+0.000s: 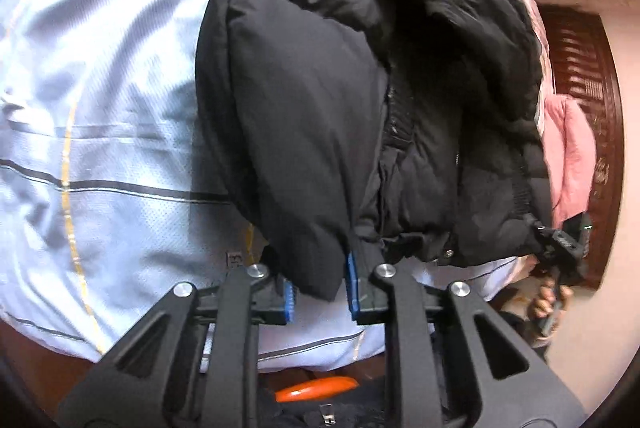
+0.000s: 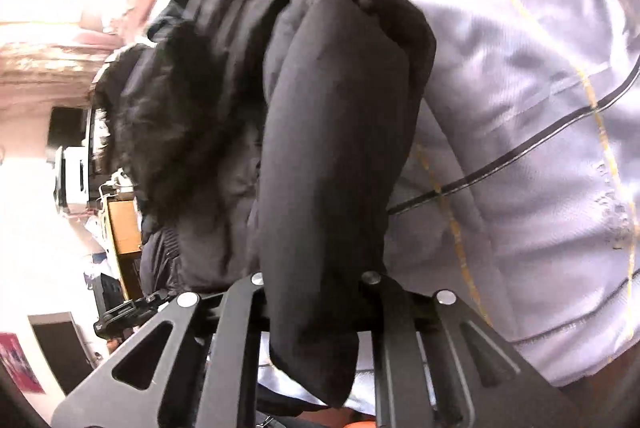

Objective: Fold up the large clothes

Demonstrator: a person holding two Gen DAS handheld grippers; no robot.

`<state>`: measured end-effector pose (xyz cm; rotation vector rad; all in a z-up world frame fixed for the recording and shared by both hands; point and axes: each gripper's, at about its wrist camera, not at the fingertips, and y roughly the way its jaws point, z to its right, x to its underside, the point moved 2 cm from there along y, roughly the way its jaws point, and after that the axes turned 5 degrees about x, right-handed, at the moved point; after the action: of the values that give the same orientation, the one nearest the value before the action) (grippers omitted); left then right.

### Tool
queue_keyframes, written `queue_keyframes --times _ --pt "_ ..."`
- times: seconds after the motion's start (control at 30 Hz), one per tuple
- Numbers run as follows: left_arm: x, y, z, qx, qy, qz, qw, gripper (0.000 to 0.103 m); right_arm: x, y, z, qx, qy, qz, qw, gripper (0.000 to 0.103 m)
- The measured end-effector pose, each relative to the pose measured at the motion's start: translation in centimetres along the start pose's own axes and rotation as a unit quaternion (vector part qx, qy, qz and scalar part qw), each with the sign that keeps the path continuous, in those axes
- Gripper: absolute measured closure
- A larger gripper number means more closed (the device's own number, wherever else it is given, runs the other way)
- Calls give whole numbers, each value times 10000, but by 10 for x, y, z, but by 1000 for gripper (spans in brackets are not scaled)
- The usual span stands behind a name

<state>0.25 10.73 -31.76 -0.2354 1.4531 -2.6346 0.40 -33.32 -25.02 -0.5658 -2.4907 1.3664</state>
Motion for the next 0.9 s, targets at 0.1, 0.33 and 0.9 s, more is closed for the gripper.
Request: queue_keyframes --times 0.1,0.33,0.9 --pt "19 -12 -16 -72 -34 101 9999 93 20 -29 -8 10 -114 122 9999 92" --pt "66 -52 -55 -20 -356 -140 9993 103 78 -48 31 155 -3 -293 9995 92" --pt "-75 16 -60 -596 994 -38 9933 65 66 -58 32 1062 -420 708 9909 1"
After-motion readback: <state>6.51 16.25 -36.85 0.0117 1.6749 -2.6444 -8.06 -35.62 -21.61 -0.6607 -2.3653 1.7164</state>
